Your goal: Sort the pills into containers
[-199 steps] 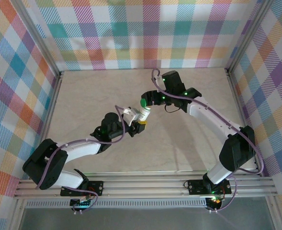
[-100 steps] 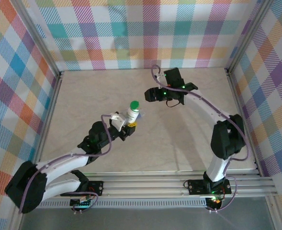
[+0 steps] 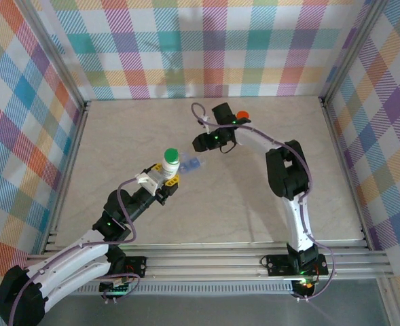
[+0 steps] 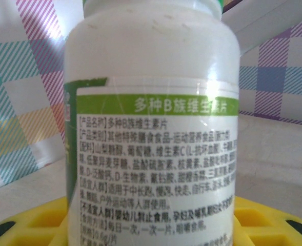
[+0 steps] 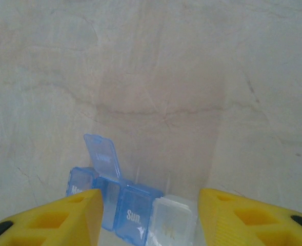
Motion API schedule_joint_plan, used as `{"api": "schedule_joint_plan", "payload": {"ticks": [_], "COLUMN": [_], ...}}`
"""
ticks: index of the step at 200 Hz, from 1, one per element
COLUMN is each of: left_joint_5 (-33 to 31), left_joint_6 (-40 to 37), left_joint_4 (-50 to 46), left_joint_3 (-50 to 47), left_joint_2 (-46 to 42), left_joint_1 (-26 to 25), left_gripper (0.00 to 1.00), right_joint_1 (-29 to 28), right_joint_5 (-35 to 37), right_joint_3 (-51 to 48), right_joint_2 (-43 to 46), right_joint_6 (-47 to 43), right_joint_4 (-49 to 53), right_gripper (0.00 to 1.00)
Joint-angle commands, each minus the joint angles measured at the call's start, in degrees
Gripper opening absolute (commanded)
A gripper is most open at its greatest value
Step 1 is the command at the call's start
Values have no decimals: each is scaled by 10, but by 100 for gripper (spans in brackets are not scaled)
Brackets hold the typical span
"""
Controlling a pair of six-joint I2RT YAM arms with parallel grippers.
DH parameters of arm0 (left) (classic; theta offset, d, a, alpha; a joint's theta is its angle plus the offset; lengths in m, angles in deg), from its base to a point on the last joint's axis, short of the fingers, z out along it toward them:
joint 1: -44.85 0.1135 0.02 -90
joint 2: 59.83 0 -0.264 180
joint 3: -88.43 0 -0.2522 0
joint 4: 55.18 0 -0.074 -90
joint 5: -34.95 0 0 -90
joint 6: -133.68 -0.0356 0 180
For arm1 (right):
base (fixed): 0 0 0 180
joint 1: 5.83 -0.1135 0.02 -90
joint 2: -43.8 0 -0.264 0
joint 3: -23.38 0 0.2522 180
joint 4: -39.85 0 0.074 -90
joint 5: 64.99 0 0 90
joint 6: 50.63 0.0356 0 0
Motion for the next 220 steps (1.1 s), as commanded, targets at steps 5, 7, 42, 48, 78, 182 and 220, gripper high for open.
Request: {"api": "schedule_joint_plan", "payload": {"ticks": [5, 7, 42, 48, 78, 182, 220], "left_joint_5": [-12, -12, -6, -6, -7, -4, -3], "left_joint_6": [-8, -8, -5, -4, -1, 15, 16], "left_joint_4": [18, 18, 17, 17, 16, 12, 9], "left_joint_3": [-4, -4, -4, -3, -4, 6, 9], "left_joint_2": [-5, -6, -6, -5, 1, 33, 36], "left_joint_1": [-4, -4, -3, -4, -4, -4, -4], "left_gripper": [0, 0, 0, 0, 0, 0, 0], "right_joint_1": [-22, -22, -24, -25, -30, -30, -31], "right_joint_5": [16, 19, 38, 34, 27, 73, 61], "right_joint_3": [41, 43, 55, 56, 38, -101, -140], "right_joint_2": [-27, -29, -54, -57, -52, 43, 58], "right_joint_6": [-38, -39, -54, -55, -63, 50, 75], "right_joint_4": [43, 45, 71, 74, 80, 53, 38], "right_gripper": [54, 54, 54, 54, 53, 48, 44]}}
